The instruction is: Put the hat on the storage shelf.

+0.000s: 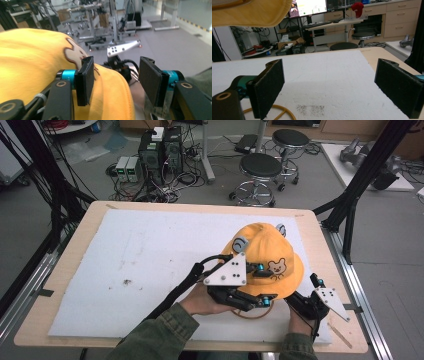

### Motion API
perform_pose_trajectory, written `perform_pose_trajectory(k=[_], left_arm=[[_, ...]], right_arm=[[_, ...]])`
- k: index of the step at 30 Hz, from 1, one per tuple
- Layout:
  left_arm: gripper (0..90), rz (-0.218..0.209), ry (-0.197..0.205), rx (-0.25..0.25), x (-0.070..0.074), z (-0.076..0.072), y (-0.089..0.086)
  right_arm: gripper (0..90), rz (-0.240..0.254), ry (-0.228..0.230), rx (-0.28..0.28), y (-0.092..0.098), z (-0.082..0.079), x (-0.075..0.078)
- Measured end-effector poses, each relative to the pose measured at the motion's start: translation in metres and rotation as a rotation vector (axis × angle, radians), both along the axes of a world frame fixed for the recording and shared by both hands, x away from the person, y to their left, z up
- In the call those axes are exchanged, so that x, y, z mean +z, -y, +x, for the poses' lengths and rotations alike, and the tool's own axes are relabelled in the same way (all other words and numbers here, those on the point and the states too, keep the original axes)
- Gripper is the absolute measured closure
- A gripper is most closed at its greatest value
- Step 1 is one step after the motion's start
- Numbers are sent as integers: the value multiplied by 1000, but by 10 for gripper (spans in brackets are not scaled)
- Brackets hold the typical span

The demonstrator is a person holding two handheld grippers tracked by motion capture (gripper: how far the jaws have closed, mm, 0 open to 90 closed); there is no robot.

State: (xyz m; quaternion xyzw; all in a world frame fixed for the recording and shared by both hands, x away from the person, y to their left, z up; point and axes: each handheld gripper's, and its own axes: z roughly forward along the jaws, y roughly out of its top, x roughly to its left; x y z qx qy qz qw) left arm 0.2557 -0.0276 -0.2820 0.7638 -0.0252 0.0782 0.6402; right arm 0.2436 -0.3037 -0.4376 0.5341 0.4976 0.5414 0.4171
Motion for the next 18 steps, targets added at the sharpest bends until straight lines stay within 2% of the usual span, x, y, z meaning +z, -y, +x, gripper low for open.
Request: perform_pose_trajectory(k=[4,10,12,18], left_arm=[[428,-45,-10,20,2,3,-7],[413,-120,-45,25,8,7,-19],[418,-133,-56,27,10,9,-23],[420,-186,-35,78,17,11,-37]], right_arm=[[80,0,0,0,0,0,0],[80,-1,-1,1,0,0,0],[80,0,-1,2,0,0,0],[80,1,-1,2,0,0,0]])
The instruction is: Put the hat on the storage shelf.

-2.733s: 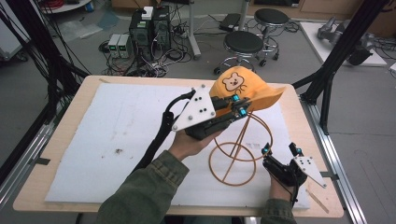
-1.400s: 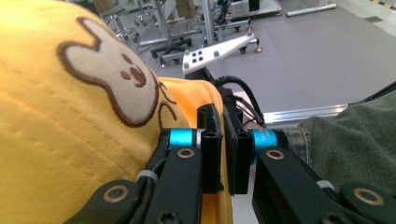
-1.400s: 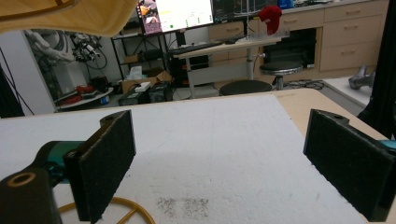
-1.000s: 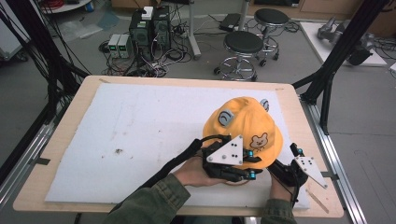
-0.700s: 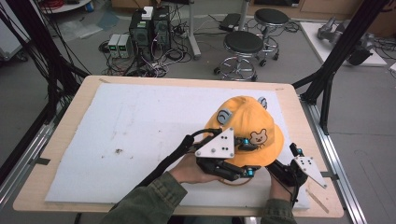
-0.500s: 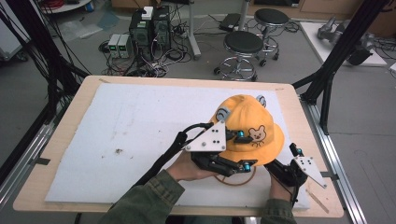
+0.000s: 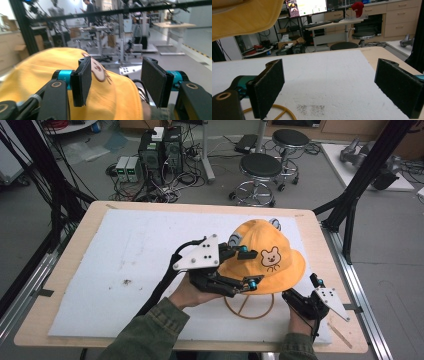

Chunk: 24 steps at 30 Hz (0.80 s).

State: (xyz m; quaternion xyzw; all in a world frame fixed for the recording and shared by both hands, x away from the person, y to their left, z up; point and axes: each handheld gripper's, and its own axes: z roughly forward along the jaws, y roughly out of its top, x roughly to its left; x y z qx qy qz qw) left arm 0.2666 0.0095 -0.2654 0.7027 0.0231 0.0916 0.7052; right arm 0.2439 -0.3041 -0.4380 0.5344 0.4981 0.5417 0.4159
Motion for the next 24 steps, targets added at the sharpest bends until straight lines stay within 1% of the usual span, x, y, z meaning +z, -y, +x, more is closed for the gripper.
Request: perform_pose_trajectory(k=[5,8,9,13,16,19,24], left_arm=[[394,-32,30,74,5,3,-14],[387,-72,32,116,6,6,-24],[387,-78,35,132,5,7,-27],[384,-109,26,186,4,12,-40],[380,-121,25,221,3,14,-51],[370,-154,15,249,2,15,-64],[362,-195,25,306,2,14,-84]], right_arm=[[80,-2,-3,-1,0,0,0],[80,-1,-4,-2,0,0,0],[80,-2,-6,-1,0,0,0],[80,-3,-6,-1,0,0,0],[80,-5,-6,-1,0,0,0],[79,-5,-6,-4,0,0,0],[79,-5,-6,-6,0,0,0]])
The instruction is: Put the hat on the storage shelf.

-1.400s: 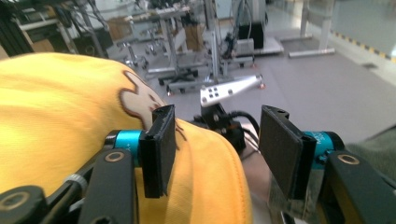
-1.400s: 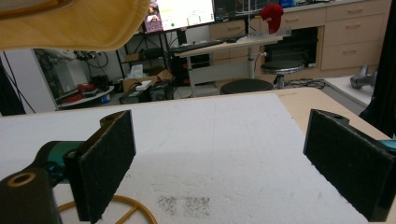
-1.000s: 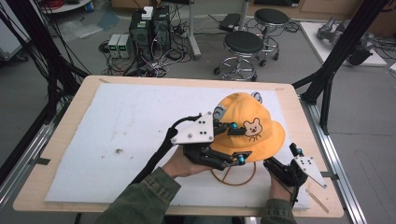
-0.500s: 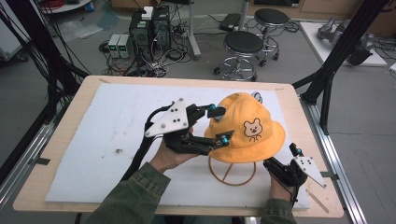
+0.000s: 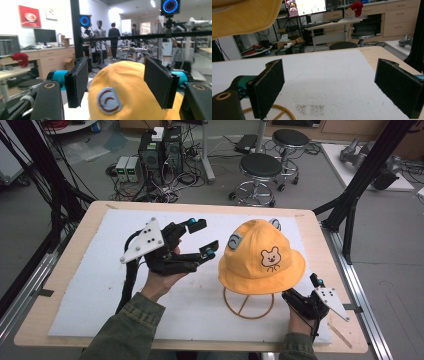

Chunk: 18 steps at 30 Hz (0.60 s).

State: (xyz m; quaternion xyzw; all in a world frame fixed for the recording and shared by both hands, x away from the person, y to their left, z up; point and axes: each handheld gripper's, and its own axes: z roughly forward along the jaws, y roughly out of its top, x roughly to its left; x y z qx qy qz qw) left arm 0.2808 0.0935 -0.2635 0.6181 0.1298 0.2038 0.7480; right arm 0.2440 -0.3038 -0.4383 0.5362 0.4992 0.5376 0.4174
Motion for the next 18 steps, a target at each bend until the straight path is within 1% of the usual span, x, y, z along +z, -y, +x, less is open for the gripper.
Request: perform_pose_trajectory(k=[3,7,8,9,10,11,15,18], left_arm=[[354,-7,7,34,-2,-1,-13],[341,-17,4,89,-11,-3,-31],[339,-17,4,89,-11,-3,-31],[338,-21,-3,117,-16,-3,-40],[338,-22,-9,130,-19,-3,-44],[337,-27,-17,139,-21,-3,-48],[331,-7,-33,184,-31,-3,-63],[329,-10,-47,212,-36,-3,-74]], right_arm=[[79,3,-2,0,0,0,0],[79,-1,1,-1,0,0,0],[79,-1,1,-1,0,0,0],[80,7,-1,-1,0,0,0],[79,9,-2,-2,0,0,0],[79,10,-3,-2,-1,0,0],[79,7,-4,-1,-1,0,-1],[79,7,-10,2,-1,1,-1]])
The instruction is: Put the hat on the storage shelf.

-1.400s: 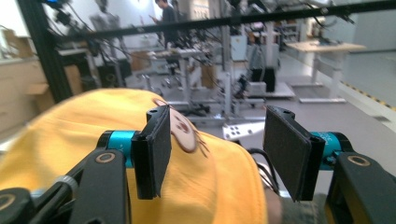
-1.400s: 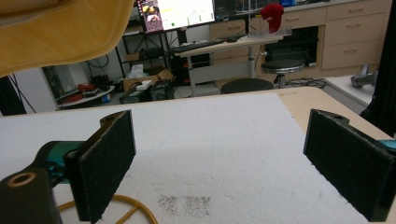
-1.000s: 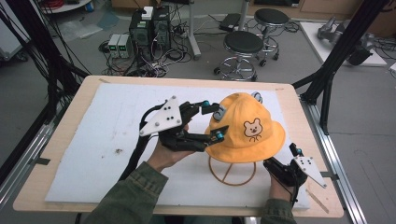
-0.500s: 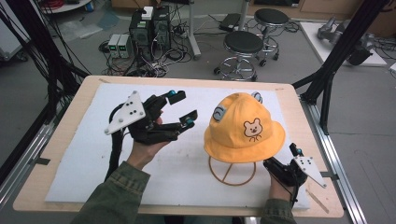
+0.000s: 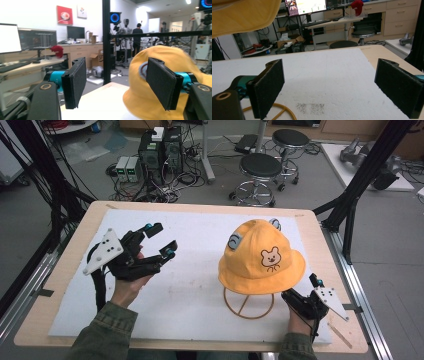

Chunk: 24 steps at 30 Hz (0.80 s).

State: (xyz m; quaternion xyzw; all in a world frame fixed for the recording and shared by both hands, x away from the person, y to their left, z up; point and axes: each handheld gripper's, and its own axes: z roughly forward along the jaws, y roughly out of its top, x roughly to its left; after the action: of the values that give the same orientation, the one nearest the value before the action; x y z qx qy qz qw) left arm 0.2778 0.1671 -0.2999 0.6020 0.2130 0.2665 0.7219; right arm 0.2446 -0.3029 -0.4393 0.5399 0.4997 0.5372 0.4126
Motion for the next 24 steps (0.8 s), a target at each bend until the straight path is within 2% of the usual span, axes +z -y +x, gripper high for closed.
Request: perform_pose_trajectory(k=[4,11,14,18,20,24], left_arm=[[325,-11,-22,27,-6,-1,-13],[324,-24,-35,84,-16,-6,-31],[324,1,-50,144,-26,-9,-43],[324,-4,-69,187,-37,-11,-55],[324,10,-72,222,-43,-13,-62],[322,5,-102,270,-55,-16,-76]], right_arm=[[80,2,-6,2,0,0,0],[80,0,-11,8,-1,1,-1],[80,-1,-12,6,-1,1,0],[79,-4,-12,6,-1,1,-1],[79,-3,-13,7,-2,1,-1],[79,-1,-23,8,-2,1,-1]])
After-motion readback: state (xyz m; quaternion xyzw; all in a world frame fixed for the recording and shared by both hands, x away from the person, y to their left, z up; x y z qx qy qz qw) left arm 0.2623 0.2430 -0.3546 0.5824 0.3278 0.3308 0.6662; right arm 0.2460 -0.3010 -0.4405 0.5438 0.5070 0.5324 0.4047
